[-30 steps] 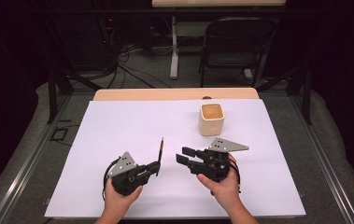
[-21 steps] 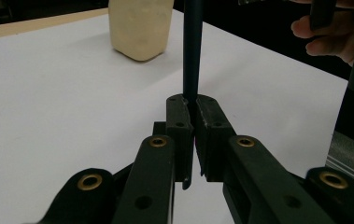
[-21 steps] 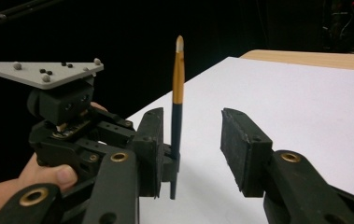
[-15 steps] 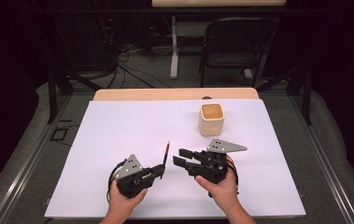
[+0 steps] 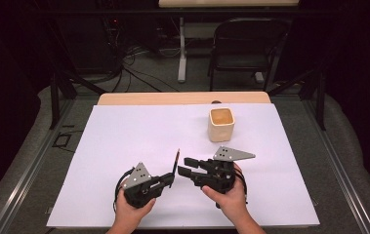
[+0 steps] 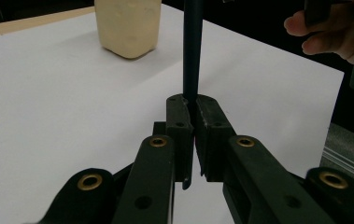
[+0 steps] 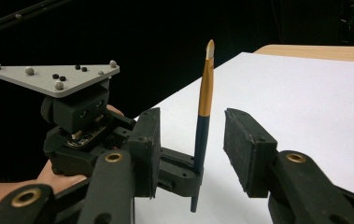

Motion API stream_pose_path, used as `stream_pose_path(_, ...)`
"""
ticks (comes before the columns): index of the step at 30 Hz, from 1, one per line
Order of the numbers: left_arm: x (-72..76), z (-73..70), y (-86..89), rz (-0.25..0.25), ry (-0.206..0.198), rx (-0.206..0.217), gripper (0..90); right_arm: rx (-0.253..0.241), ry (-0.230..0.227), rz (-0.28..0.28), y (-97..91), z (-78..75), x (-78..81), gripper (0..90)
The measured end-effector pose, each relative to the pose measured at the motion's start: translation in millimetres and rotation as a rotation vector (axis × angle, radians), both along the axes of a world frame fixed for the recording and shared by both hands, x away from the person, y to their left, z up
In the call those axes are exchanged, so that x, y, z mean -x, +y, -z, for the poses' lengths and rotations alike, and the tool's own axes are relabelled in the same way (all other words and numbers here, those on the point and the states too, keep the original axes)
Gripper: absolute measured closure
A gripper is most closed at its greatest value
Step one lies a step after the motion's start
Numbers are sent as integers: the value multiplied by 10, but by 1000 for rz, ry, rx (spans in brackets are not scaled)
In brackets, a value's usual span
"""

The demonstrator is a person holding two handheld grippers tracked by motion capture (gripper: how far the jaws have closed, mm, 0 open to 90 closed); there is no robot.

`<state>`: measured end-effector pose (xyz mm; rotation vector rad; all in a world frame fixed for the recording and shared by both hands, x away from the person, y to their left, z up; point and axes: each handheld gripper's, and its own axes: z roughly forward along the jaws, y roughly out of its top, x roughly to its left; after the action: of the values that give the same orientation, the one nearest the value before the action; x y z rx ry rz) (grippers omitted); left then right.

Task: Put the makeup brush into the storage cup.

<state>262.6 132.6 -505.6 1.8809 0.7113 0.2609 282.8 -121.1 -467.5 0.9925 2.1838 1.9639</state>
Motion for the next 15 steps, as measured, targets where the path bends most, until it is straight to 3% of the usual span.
stream_pose_path(15,31,21,-88,23,1,-2,843,-44,22,23,-39,22,-31,594)
